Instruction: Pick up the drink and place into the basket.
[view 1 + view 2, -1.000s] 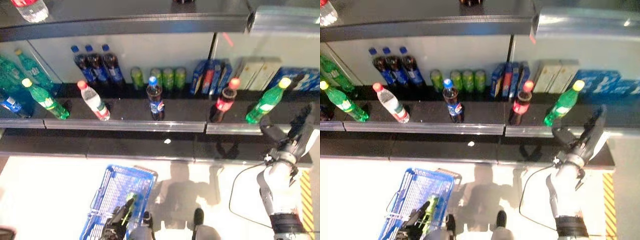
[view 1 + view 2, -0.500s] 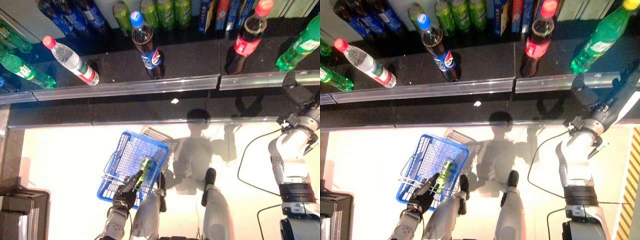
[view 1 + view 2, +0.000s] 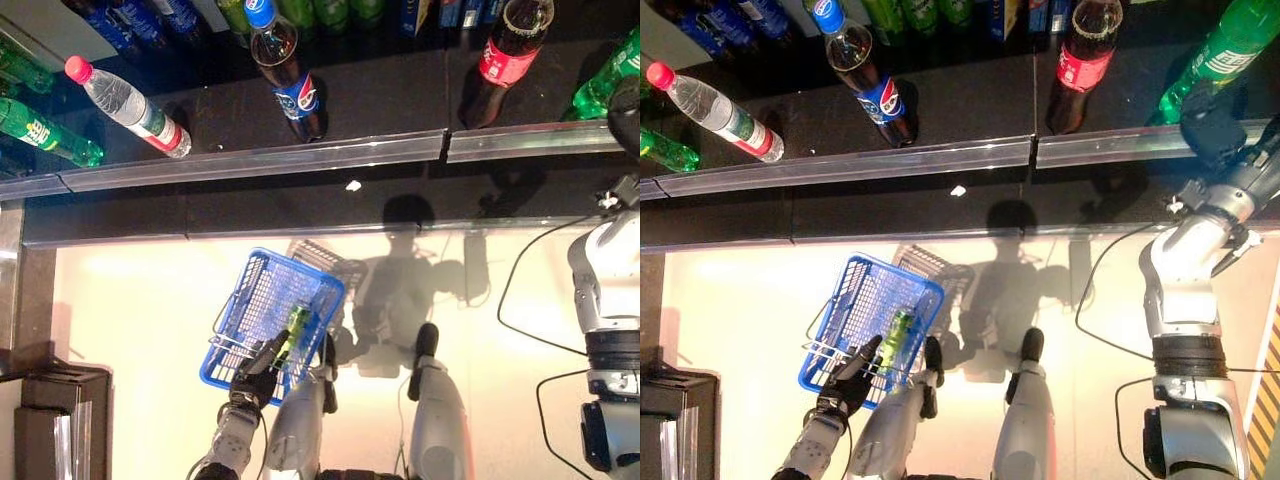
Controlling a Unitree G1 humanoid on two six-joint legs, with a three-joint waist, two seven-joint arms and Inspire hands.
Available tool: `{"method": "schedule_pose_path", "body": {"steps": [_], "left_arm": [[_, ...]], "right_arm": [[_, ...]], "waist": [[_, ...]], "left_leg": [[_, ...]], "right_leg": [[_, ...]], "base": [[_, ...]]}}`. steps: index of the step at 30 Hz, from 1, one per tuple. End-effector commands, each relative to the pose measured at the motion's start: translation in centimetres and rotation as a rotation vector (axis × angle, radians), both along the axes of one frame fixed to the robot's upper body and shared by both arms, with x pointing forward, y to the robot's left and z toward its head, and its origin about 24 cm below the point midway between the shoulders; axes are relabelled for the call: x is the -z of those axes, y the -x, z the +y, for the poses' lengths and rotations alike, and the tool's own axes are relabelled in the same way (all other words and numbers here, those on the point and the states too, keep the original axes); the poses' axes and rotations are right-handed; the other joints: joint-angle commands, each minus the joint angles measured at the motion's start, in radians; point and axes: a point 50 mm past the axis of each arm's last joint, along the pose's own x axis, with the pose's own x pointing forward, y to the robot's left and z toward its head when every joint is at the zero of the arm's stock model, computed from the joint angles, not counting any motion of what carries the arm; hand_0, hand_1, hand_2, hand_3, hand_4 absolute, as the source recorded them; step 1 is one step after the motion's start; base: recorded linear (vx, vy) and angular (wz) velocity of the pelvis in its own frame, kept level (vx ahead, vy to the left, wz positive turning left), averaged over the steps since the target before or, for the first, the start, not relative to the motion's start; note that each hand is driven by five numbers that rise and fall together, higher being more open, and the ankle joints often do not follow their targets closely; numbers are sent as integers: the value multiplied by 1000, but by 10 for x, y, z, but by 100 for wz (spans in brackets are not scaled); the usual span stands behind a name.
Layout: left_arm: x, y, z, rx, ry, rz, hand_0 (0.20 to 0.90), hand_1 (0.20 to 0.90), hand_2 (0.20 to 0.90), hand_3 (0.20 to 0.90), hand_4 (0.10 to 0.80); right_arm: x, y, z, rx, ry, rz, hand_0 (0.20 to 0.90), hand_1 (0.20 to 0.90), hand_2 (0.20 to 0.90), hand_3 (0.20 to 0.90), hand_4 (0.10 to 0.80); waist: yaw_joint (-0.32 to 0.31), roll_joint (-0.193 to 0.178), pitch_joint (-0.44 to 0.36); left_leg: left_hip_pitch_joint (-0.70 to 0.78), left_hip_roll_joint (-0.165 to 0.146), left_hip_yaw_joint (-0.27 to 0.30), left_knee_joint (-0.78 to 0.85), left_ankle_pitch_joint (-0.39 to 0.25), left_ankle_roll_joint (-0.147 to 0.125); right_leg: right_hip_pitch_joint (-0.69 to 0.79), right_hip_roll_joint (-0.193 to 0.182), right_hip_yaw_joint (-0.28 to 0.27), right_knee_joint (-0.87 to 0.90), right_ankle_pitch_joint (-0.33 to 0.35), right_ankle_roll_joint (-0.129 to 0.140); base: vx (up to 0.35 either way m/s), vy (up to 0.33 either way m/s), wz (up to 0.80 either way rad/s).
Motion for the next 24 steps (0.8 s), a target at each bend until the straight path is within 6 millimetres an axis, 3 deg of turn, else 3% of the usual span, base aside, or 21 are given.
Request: {"method": "schedule_pose_path", "body": {"steps": [1,16,24], "left_arm": [[1,27,29,31,-88,-16,300,300,300,200,100],[-1,24,36,58,-96,-20,300,300,300,200,100],[-3,22,36,76,-96,-34,300,300,300,200,100]], "right_arm": [[-70,18,1,9,121,-212,900,900,900,900,800],[-99,-4,-8,-64,145,-95,900,900,900,900,800],[-103,-11,-14,-57,117,-46,900,900,900,900,800]], "waist": [[25,-33,-55],[48,-7,-50],[55,2,-45]], "left_leg": [[-70,43,-114,135,41,-37],[-78,41,-117,119,70,-43],[-83,34,-122,105,81,-43]], "right_leg": [[-3,0,-25,42,-46,-24],[-25,0,-36,65,-64,-39],[-41,5,-36,70,-65,-42]], "base": [[-3,-37,-1],[1,-11,-2],[1,-2,0]]}}
